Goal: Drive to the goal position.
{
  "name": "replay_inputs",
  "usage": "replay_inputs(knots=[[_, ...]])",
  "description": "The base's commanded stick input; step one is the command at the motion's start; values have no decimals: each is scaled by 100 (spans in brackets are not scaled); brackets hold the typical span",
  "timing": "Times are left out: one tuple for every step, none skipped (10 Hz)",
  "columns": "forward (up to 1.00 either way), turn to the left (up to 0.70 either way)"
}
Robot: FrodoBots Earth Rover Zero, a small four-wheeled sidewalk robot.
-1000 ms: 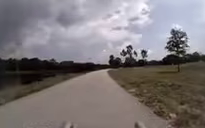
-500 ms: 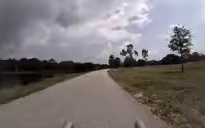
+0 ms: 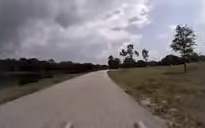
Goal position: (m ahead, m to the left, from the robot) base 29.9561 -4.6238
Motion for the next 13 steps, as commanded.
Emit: replay_inputs(knots=[[85,0],[85,0],[85,0],[85,0],[85,0],[85,0],[85,0],[85,0],[85,0],[85,0],[85,0],[85,0],[85,0]])
